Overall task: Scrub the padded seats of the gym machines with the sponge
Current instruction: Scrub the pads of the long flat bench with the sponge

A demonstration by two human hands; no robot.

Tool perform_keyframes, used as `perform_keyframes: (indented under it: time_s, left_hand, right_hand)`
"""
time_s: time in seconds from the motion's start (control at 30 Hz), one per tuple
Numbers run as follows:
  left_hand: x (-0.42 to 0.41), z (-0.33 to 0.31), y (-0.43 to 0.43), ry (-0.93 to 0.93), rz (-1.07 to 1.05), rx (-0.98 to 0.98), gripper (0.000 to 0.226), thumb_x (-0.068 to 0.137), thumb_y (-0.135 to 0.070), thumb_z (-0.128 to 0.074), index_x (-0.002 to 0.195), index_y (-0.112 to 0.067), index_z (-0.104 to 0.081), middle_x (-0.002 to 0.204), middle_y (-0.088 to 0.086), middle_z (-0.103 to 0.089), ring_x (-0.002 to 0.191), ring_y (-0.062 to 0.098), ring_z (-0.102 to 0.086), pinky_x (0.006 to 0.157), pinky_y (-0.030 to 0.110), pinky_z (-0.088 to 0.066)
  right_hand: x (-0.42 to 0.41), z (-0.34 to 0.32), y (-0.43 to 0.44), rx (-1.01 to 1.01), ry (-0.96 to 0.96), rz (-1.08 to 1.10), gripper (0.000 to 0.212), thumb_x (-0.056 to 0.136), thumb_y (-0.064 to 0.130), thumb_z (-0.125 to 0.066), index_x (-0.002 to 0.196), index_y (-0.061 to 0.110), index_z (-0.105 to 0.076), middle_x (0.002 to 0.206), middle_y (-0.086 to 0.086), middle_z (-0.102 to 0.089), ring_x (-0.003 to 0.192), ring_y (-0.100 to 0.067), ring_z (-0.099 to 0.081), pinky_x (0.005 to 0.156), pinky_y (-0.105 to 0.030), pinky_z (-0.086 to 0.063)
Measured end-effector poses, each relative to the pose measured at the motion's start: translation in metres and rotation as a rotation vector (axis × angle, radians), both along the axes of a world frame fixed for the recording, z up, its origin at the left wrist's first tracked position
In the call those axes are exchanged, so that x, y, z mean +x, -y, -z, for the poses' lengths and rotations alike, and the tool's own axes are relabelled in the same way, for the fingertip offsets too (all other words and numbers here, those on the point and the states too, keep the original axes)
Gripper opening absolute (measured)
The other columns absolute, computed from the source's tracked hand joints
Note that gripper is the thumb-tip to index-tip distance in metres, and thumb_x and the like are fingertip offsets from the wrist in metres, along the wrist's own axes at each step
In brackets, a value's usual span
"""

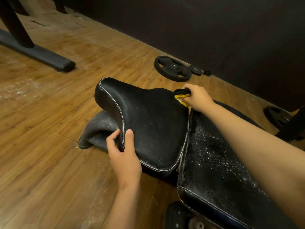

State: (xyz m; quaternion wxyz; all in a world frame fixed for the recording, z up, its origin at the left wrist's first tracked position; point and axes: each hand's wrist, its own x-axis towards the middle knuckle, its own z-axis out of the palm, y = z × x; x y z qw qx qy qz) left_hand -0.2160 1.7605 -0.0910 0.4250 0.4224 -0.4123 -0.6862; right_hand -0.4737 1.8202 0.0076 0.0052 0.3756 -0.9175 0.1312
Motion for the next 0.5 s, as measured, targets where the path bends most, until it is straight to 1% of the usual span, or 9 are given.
perform_keyframes:
  time_s: [0.07, 0.13, 0.17, 0.23, 0.33, 0.43, 0.5]
  left_hand:
    - [0.0, 0.002, 0.001, -0.005, 0.0, 0.0, 0.028, 0.092, -0.033, -0.062, 0.117, -0.02, -0.059, 0.1, -0.018, -0.063, 0.088, -0.012, -0.058, 0.082, 0.02, -0.042]
    - [0.0, 0.003, 0.001, -0.01, 0.001, 0.001, 0.028, 0.092, -0.035, -0.063, 0.117, -0.022, -0.059, 0.102, -0.017, -0.064, 0.094, -0.005, -0.059, 0.085, 0.024, -0.044]
    - [0.0, 0.003, 0.002, -0.013, 0.001, -0.002, 0.028, 0.092, -0.035, -0.063, 0.117, -0.022, -0.059, 0.103, -0.016, -0.064, 0.095, -0.004, -0.059, 0.085, 0.024, -0.044]
    - [0.001, 0.003, 0.001, -0.024, 0.009, -0.002, 0.028, 0.093, -0.036, -0.062, 0.117, -0.023, -0.059, 0.102, -0.017, -0.064, 0.093, -0.006, -0.059, 0.084, 0.022, -0.043]
    - [0.003, 0.0, 0.0, -0.031, 0.039, 0.014, 0.03, 0.093, -0.037, -0.061, 0.12, -0.023, -0.057, 0.102, -0.02, -0.062, 0.091, -0.011, -0.057, 0.08, 0.018, -0.042]
    - [0.005, -0.003, 0.0, -0.027, 0.057, 0.02, 0.033, 0.093, -0.04, -0.06, 0.122, -0.024, -0.056, 0.106, -0.019, -0.061, 0.098, -0.006, -0.057, 0.083, 0.021, -0.042]
    - [0.006, -0.003, 0.0, -0.029, 0.073, 0.029, 0.035, 0.093, -0.041, -0.059, 0.123, -0.024, -0.055, 0.109, -0.018, -0.061, 0.102, -0.002, -0.057, 0.083, 0.021, -0.042]
  right_hand:
    - [0.008, -0.002, -0.006, -0.008, 0.022, -0.035, 0.019, 0.084, 0.018, -0.069, 0.102, 0.016, -0.063, 0.102, -0.004, -0.065, 0.1, -0.022, -0.059, 0.087, -0.047, -0.05]
    - [0.027, -0.008, -0.018, -0.013, 0.067, -0.116, 0.019, 0.084, 0.017, -0.069, 0.103, 0.017, -0.063, 0.1, -0.001, -0.066, 0.098, -0.017, -0.059, 0.086, -0.042, -0.05]
    - [0.04, -0.01, -0.025, -0.012, 0.089, -0.162, 0.02, 0.084, 0.018, -0.07, 0.103, 0.019, -0.063, 0.1, 0.002, -0.066, 0.097, -0.015, -0.059, 0.085, -0.04, -0.05]
    - [0.067, -0.013, -0.042, -0.023, 0.135, -0.231, 0.02, 0.082, 0.019, -0.072, 0.1, 0.022, -0.063, 0.097, 0.006, -0.065, 0.095, -0.01, -0.06, 0.083, -0.037, -0.051]
    - [0.105, -0.011, -0.068, -0.031, 0.219, -0.264, 0.02, 0.081, 0.019, -0.073, 0.094, 0.024, -0.059, 0.094, 0.008, -0.065, 0.09, -0.006, -0.06, 0.078, -0.036, -0.052]
    - [0.126, -0.013, -0.085, -0.049, 0.343, -0.288, 0.023, 0.081, 0.019, -0.075, 0.096, 0.021, -0.058, 0.099, 0.011, -0.065, 0.093, -0.002, -0.06, 0.078, -0.024, -0.051]
    - [0.121, -0.016, -0.085, -0.095, 0.34, -0.266, 0.024, 0.08, 0.017, -0.076, 0.097, 0.021, -0.059, 0.1, 0.011, -0.065, 0.094, -0.001, -0.06, 0.078, -0.021, -0.05]
